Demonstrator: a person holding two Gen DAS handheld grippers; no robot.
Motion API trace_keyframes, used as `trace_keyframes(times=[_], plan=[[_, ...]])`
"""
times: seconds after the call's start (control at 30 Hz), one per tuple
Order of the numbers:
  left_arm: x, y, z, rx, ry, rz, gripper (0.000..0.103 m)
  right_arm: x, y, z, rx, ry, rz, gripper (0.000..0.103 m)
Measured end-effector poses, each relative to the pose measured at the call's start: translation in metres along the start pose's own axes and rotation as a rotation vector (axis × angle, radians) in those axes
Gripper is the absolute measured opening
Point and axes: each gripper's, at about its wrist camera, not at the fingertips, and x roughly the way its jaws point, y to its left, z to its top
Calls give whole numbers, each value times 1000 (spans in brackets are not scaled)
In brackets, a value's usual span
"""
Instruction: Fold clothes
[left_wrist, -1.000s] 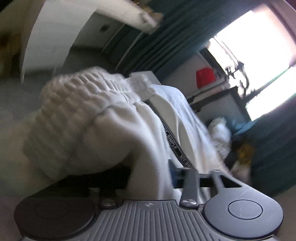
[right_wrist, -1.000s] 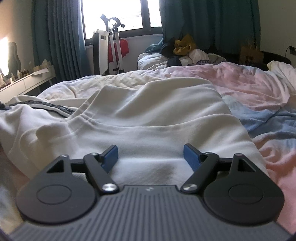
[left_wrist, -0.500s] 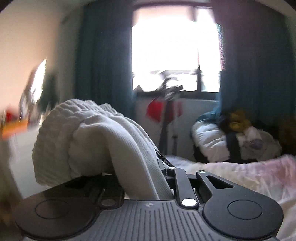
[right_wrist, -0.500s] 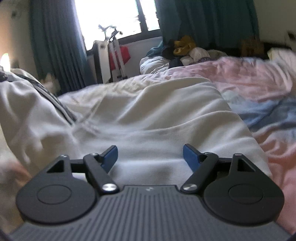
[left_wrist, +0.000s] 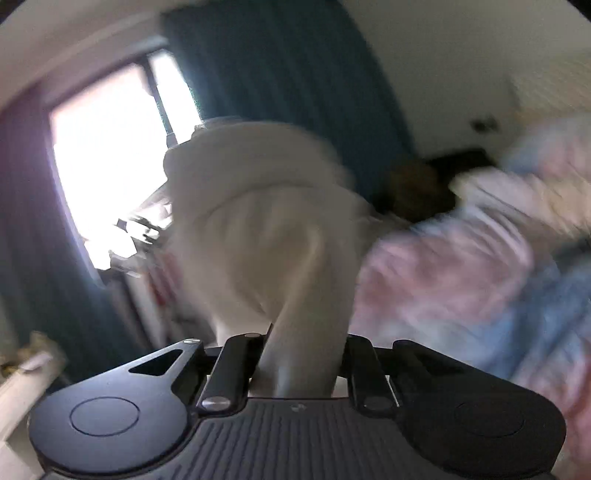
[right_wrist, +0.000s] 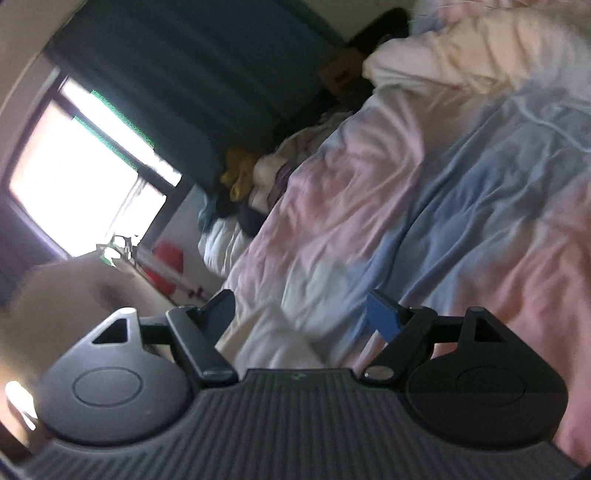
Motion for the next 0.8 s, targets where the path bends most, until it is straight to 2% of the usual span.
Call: trace_keyframes(times=[0.07,0.2,0.23,0.33,0.4,0.47,0.7,0.8], plan=[[12,-30,-8,35,35,-50,20,2,-6,6,10,14,6,81],[21,-63,-27,141,54,-80,23,8,-13,10,21,61,34,81],[24,-71,-32,167,59,-88,29,9,-13,10,18,76,42,81],[22,-72,-35,190,79,-124,56,13,-14,15,23,111,72,81],[17,-64,-38,219,82,-156,64,12,-15,22,31,129,94,81],[-7,-37,-60,240,83,-177,72,13,-13,29,24,152,113,81],[-91,19,-110,271,111,-211,73,13,-6,44,-28,259,145,81],[-103,40,-124,245,127,-251,73,22,1,37,-9,330,214,81]])
